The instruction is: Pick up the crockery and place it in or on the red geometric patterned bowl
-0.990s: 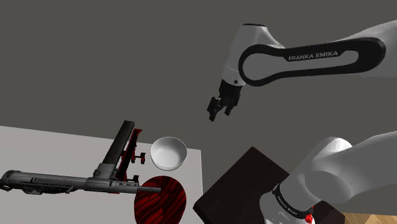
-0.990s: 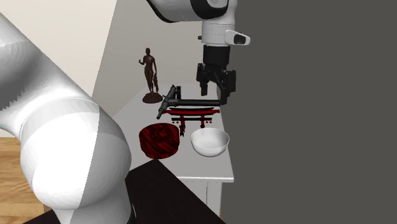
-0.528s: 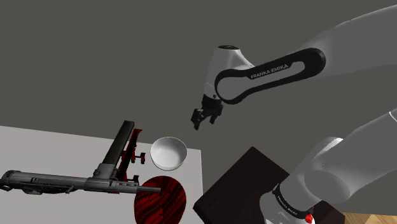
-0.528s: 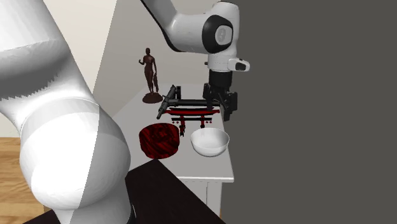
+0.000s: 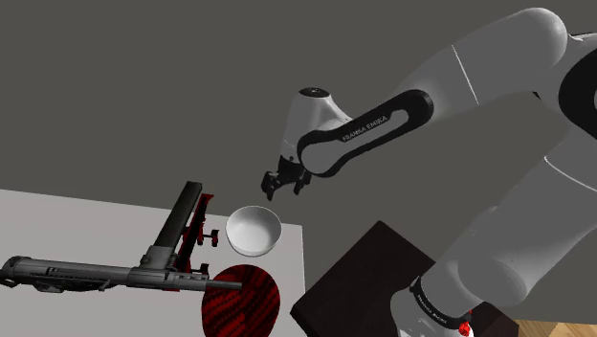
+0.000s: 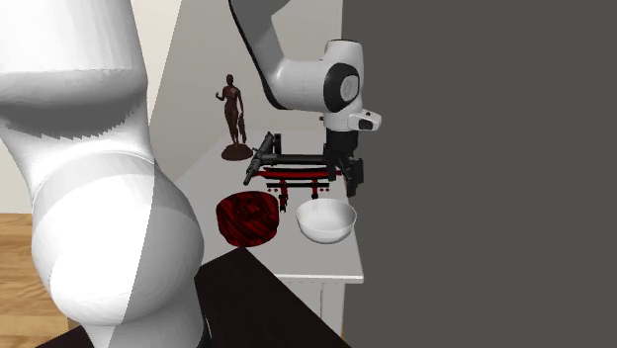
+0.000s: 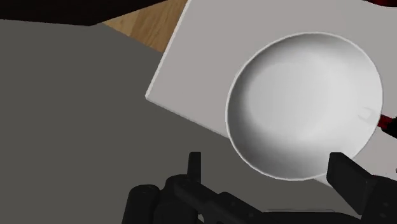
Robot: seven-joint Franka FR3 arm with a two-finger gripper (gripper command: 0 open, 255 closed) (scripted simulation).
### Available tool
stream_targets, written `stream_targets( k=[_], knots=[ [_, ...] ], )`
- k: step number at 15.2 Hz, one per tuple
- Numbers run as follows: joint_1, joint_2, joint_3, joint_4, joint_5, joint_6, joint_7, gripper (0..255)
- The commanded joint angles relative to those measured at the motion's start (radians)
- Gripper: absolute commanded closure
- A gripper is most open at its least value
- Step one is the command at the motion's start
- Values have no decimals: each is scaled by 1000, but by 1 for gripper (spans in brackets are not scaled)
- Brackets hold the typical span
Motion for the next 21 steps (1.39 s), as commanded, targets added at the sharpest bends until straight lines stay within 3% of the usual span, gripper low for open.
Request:
stream_targets(
  k=[1, 5, 6, 7, 10, 13, 15, 17, 18, 21],
  knots=[
    [-18, 183, -24, 50, -46, 65, -135, 0],
    [-38, 258, -9, 68, -95, 117, -95, 0],
    [-4, 87, 17, 55, -91, 151, 466, 0],
    [-4, 87, 18, 55, -91, 151, 466, 0],
    [-41, 105, 34, -47, 18, 293, 294, 0],
    [-115, 151, 99, -126, 183, 425, 64, 0],
    [-216, 202, 196, -162, 310, 506, -115, 0],
    [-355, 276, 322, -188, 400, 586, -278, 0],
    [-365, 278, 329, -189, 385, 588, -267, 0],
    [-318, 335, 281, -170, 353, 628, -247, 0]
  ],
)
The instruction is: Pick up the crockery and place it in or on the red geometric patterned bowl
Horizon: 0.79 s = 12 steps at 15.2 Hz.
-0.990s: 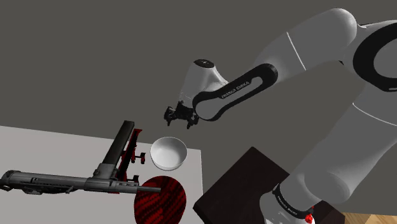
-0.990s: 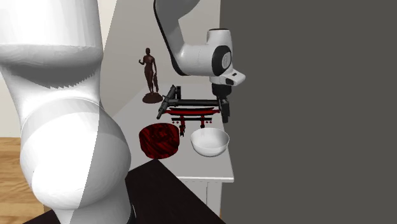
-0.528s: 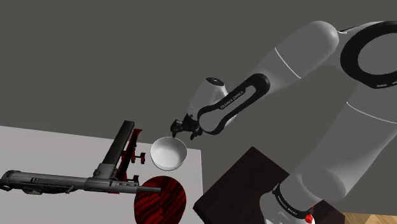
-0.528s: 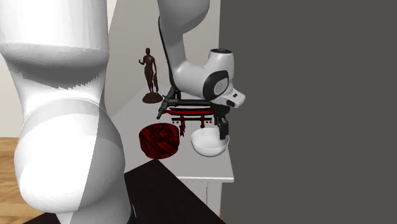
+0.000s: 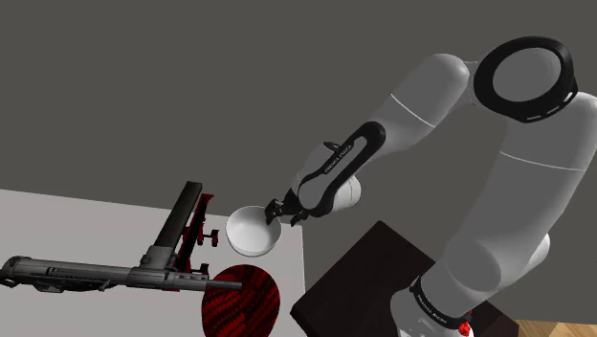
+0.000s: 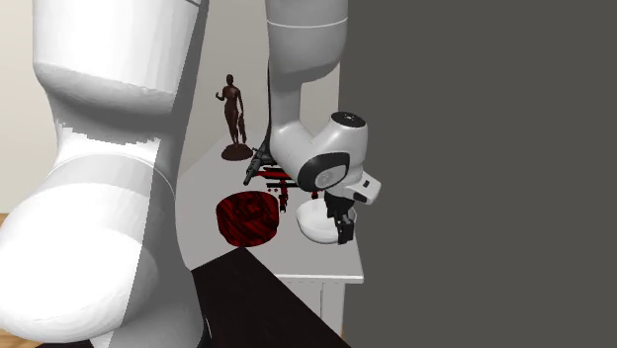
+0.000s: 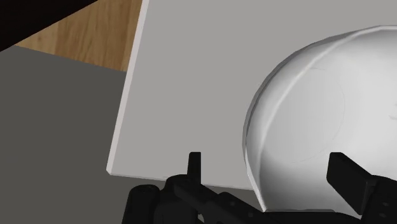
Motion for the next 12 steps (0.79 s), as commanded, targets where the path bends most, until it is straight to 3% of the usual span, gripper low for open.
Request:
stream_targets(
  k=[1, 4, 12],
  knots=[
    [25, 44, -28, 12, -13, 30, 3, 0],
    [74, 110, -74, 40, -26, 72, 8, 0],
    [74, 110, -74, 40, -25, 72, 7, 0]
  ],
)
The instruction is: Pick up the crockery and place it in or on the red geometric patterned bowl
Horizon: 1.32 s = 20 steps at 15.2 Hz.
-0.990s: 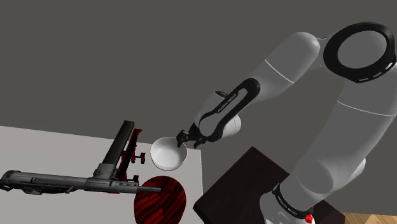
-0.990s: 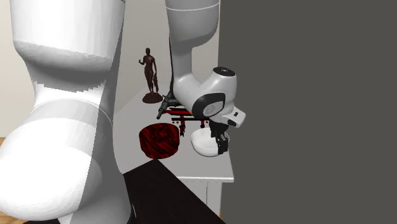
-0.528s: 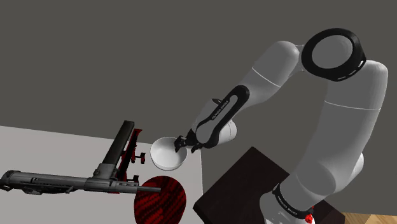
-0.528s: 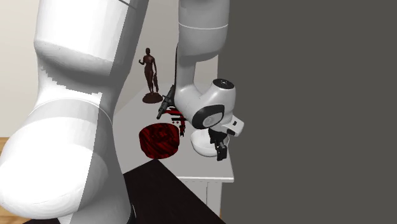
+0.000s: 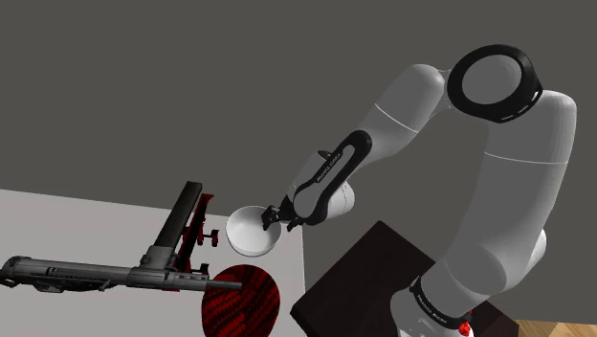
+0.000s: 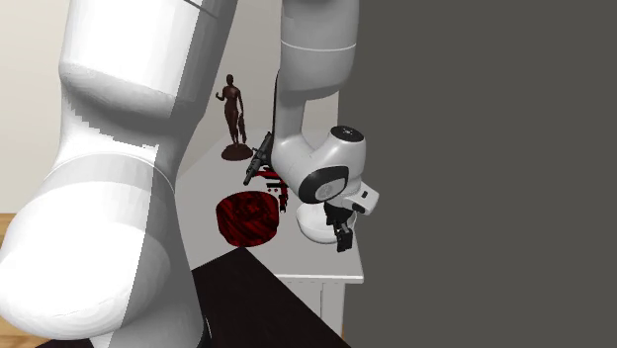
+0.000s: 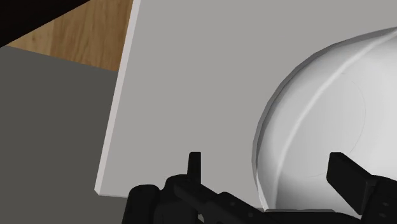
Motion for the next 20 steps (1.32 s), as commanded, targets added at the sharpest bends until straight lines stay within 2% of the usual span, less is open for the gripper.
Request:
stream_targets(
  k=[1, 10, 20],
  knots=[
    [0, 0, 0, 0, 0, 0, 0, 255],
    [0, 0, 0, 0, 0, 0, 0, 255],
    [-87, -179, 101, -36, 47, -141, 2, 255]
  ],
)
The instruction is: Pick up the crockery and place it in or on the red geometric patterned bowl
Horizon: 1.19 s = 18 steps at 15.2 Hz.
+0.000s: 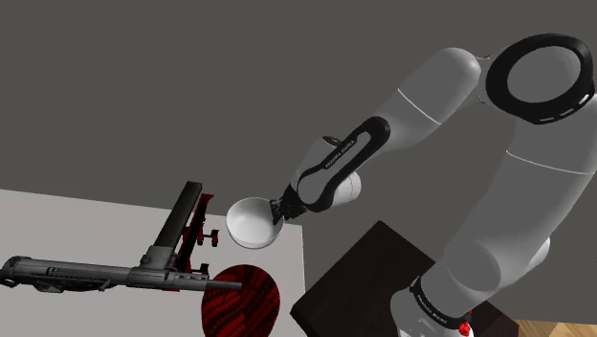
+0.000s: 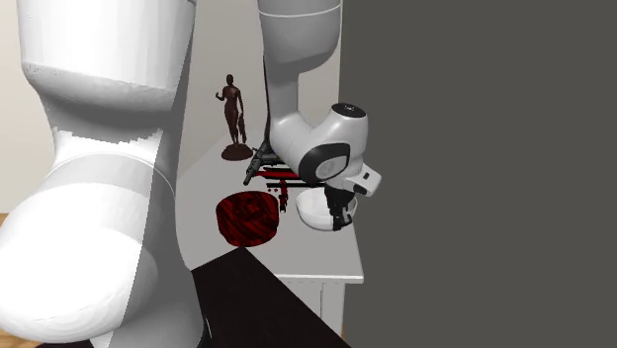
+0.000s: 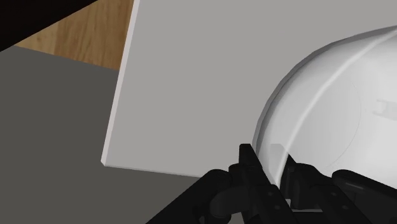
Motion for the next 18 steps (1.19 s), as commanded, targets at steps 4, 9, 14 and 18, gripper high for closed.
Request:
stream_targets(
  k=[4, 9, 14, 18],
  knots=[
    [-48, -93, 57, -8, 50, -80, -19, 255],
    [-76, -187, 94, -8, 111, -168, -47, 255],
    [-82, -279, 101, -2, 159, -260, -67, 255],
    [-81, -349, 97, 6, 183, -334, -73, 255]
  ],
)
